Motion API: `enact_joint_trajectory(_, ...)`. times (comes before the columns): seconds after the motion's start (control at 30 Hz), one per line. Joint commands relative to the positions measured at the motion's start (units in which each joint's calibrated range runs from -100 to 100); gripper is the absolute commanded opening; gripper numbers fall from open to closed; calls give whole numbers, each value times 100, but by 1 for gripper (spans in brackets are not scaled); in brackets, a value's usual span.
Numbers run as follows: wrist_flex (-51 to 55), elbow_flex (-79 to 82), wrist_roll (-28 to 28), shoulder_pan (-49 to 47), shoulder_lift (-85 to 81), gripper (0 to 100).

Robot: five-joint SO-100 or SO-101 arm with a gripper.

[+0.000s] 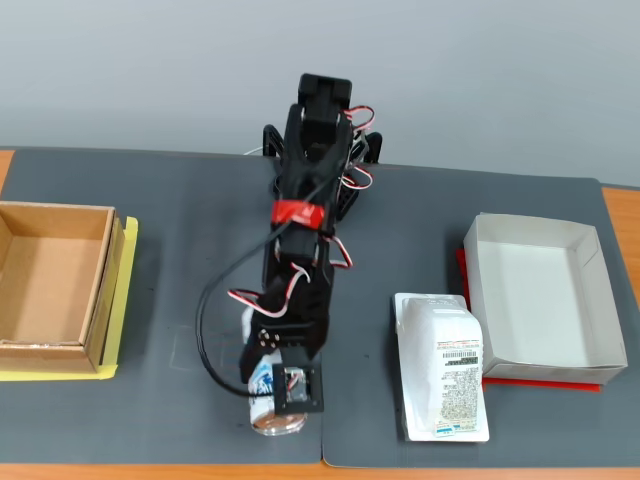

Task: Pick the can and put it in the brown box

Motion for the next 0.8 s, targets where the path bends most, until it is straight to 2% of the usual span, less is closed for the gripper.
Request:
enact_joint_trajectory(0.0, 301, -247, 775, 335, -833, 9)
enact_joint_trajectory(0.2, 283, -256, 1739, 1188, -1935, 10)
enact_joint_trajectory(0.33, 353, -554, 2109, 1789, -2121, 10)
enact_joint_trajectory(0.77, 266, -1885, 2177, 3357, -1342, 10)
